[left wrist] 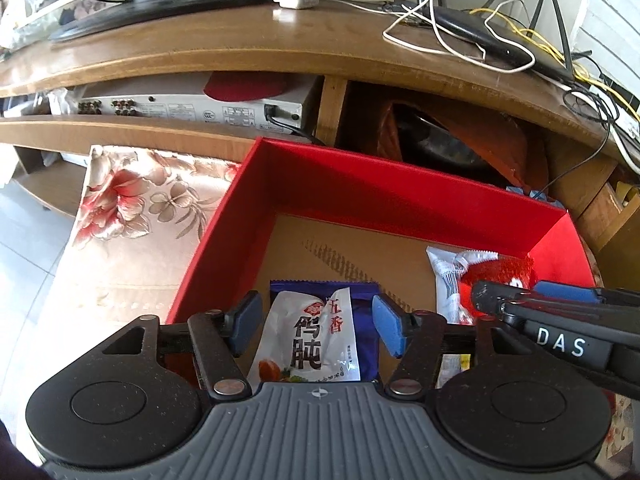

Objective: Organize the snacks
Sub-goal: 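Open both tools to release the packets inside the box, then move both tools back to the remaining snacks on the table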

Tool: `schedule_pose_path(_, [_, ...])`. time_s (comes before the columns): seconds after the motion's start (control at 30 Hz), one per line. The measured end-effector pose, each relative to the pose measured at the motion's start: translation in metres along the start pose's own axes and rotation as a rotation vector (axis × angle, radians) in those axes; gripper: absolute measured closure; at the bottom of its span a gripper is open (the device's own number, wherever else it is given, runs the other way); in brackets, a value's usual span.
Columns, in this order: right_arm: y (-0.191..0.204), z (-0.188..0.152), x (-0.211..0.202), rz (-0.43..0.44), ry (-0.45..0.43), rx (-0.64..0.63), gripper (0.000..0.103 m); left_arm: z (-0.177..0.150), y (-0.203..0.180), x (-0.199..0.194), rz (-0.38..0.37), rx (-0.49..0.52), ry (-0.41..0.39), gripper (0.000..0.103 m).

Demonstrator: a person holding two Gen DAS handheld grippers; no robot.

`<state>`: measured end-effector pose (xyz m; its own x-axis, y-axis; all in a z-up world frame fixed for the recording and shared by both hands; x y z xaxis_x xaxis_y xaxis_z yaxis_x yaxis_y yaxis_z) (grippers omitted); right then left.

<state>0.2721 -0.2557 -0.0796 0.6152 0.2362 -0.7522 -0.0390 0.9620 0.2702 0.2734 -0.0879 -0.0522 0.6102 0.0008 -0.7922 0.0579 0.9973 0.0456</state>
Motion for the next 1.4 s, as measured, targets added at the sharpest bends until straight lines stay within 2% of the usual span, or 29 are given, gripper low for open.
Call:
schedule_pose_path(0.6, [0.013,0.003,-0.038,-0.043,-0.076,-0.064,0.041,-0.001,0.006,-0.032,-0.012,0.001,-0.061,0.027])
schedule_pose_path(0.9, [0.015,-0.002,-0.053,-0.049,-0.081,-0.074,0.04,-0.005,0.006,-0.048,-0.028,0.013,-0.083,0.026])
schedule_pose_path(1.13, [0.015,-0.01,-0.059,-0.049,-0.07,-0.084,0.039,-0.012,0.008,-0.062,-0.048,0.027,-0.096,0.02])
schedule_pose_path(1.4, [0.017,-0.023,-0.067,-0.036,-0.054,-0.084,0.036,-0.028,0.014,-0.069,-0.068,0.039,-0.075,0.02])
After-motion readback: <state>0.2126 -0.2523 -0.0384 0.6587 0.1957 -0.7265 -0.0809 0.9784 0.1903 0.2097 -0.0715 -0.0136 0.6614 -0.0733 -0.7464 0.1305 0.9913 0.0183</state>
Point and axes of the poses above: each gripper's, at about its wrist camera, not at the fingertips, and x roughly the way its jaws point, y to its left, z to its top, the point moved 5 cm from there along x, roughly the way its jaws point, and after that the axes turned 9 degrees about z, right-handed, at the moved point
